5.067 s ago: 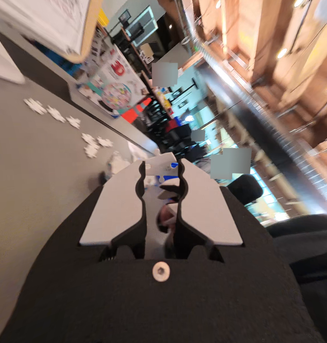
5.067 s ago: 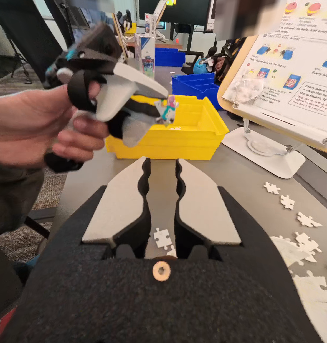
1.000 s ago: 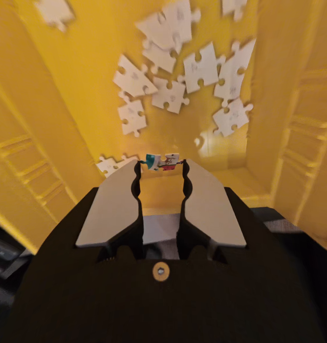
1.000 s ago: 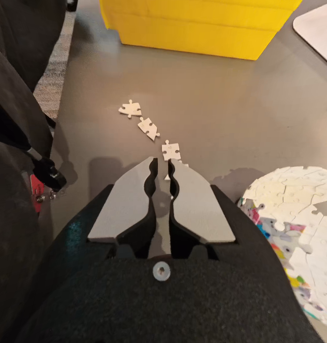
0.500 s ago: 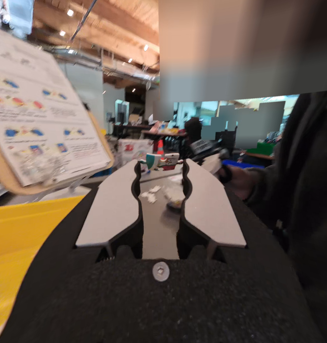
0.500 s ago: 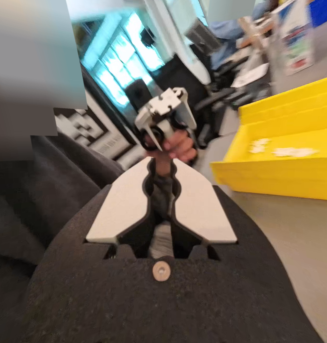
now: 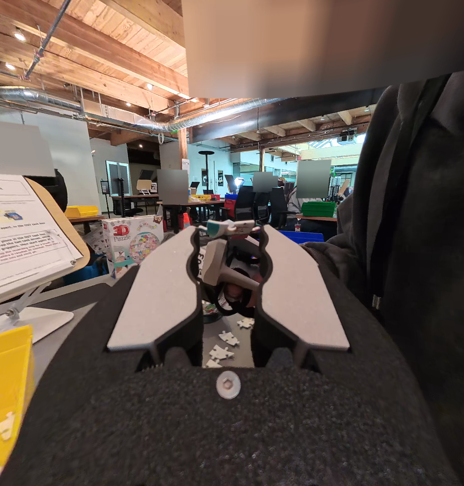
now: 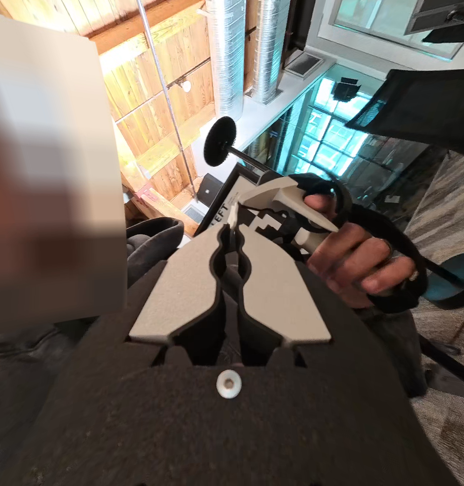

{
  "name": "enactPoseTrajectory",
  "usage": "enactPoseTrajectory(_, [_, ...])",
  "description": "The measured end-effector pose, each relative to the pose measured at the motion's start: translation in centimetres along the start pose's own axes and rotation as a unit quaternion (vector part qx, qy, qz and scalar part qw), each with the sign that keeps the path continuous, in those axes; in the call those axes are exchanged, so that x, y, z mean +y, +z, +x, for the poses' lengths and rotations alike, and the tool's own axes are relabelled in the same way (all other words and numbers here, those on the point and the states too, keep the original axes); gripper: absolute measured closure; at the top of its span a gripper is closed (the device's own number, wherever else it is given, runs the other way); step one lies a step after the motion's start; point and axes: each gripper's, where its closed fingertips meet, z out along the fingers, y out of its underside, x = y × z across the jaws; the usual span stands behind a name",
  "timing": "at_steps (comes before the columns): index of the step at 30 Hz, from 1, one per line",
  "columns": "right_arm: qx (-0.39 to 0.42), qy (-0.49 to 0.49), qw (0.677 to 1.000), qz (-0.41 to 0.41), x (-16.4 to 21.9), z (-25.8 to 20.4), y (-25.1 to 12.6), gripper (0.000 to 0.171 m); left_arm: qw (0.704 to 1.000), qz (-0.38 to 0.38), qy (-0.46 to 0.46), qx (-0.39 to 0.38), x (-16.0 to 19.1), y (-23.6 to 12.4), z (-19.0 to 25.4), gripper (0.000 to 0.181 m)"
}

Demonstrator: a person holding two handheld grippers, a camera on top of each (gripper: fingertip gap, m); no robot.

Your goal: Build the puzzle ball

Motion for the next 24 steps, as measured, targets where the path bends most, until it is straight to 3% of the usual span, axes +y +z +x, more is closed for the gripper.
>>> enactPoseTrajectory(3, [0.056, -0.044, 0.997, 0.033, -1.3, 0.7, -1.5, 0.169, 0.999, -0.021, -0.04, -0.006, 0.8, 0.1, -0.3, 0.152])
enactPoseTrajectory(7, [0.178, -0.186, 0.964, 0.067, -3.1, 1.9, -4.2, 0.169, 0.984, -0.062, -0.145, -0.084, 2.3, -0.4, -2.6, 0.15])
enactPoseTrajectory(9, [0.2, -0.231, 0.949, 0.073, -3.4, 1.9, -4.6, 0.169, 0.972, -0.071, -0.197, -0.102, 3.1, -0.3, -3.0, 0.15])
enactPoseTrajectory(13, [0.205, -0.249, 0.945, 0.061, -2.6, 2.4, -4.1, 0.169, 0.958, -0.093, -0.24, -0.125, 4.7, 0.3, -3.4, 0.152])
enactPoseTrajectory(15, [0.224, -0.256, 0.938, 0.062, -2.4, 3.0, -4.4, 0.169, 0.953, -0.103, -0.257, -0.123, 5.1, 0.3, -3.3, 0.177])
enactPoseTrajectory(18, [0.241, -0.257, 0.934, 0.053, -2.0, 3.5, -5.1, 0.168, 0.932, -0.136, -0.309, -0.129, 6.0, 0.2, -3.3, 0.179])
enactPoseTrajectory(20, [0.257, -0.263, 0.928, 0.061, -2.0, 3.1, -6.4, 0.158, 0.921, -0.163, -0.326, -0.139, 6.5, 0.1, -3.7, 0.18])
enactPoseTrajectory(24, [0.346, -0.354, 0.867, 0.063, -2.0, 0.5, -11.4, 0.15, 0.907, -0.259, -0.292, -0.16, 8.1, 2.1, -5.1, 0.18])
